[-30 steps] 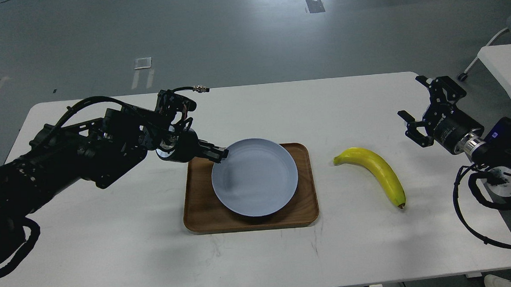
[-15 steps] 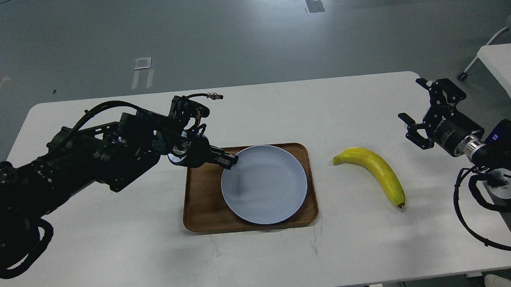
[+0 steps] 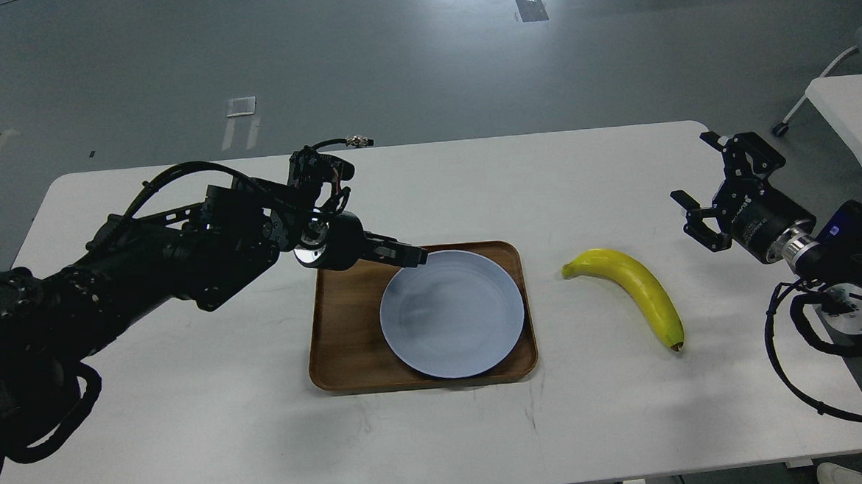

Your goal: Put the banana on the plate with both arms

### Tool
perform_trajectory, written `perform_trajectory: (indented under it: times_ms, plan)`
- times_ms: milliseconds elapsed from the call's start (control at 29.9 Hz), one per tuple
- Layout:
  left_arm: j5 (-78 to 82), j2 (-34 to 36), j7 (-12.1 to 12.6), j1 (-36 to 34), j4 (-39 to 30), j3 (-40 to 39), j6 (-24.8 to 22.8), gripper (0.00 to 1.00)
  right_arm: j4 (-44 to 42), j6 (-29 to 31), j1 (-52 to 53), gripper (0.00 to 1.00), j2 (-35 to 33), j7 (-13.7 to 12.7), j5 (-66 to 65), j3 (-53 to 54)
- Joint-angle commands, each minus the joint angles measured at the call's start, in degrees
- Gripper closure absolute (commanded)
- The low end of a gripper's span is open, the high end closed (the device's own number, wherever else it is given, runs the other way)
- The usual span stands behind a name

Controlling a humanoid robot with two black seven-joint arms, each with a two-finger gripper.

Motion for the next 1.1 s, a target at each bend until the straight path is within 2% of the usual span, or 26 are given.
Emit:
perform_trajectory:
  times_ms: [0, 167, 301, 435, 568, 669, 869, 1070]
  plan:
    - [-18.1, 2.9, -0.1, -1.2, -0.1, -0.3, 0.0, 0.02, 0.1, 0.0, 0.3, 0.00, 0.0, 0.0, -0.1, 0.0]
    - [-41.2, 7.6, -0.1, -0.1, -0.8, -0.6, 0.0, 0.02, 0.0, 0.0, 0.3, 0.00, 0.0, 0.0, -0.2, 0.0]
    - [-50.9, 10.9, -0.1, 3.0, -0.9, -2.2, 0.0, 0.02, -0.1, 0.0, 0.3, 0.00, 0.1, 0.0, -0.2, 0.0]
    - [-61.9, 16.2, -0.1, 11.7, -5.3, -12.1, 0.0, 0.02, -0.1, 0.0, 0.3, 0.00, 0.2, 0.0, -0.2, -0.1]
    - [-62.7, 19.3, -0.1, 19.3, -11.0, -19.7, 0.0, 0.02, 0.1, 0.0, 0.2, 0.00, 0.2, 0.0, -0.2, -0.1]
    - [-62.9, 19.8, -0.1, 23.6, -12.3, -21.6, 0.0, 0.02, 0.4, 0.0, 0.3, 0.00, -0.1, 0.0, -0.8, -0.5]
    - [-62.4, 20.6, -0.1, 26.3, -13.1, -21.7, 0.0, 0.02, 1.5, 0.0, 3.6, 0.00, -3.0, 0.0, -8.3, -6.0]
    - [-62.4, 20.5, -0.1, 26.4, -13.0, -24.8, 0.0, 0.02, 8.0, 0.0, 11.9, 0.00, -9.1, 0.0, -24.6, -10.3]
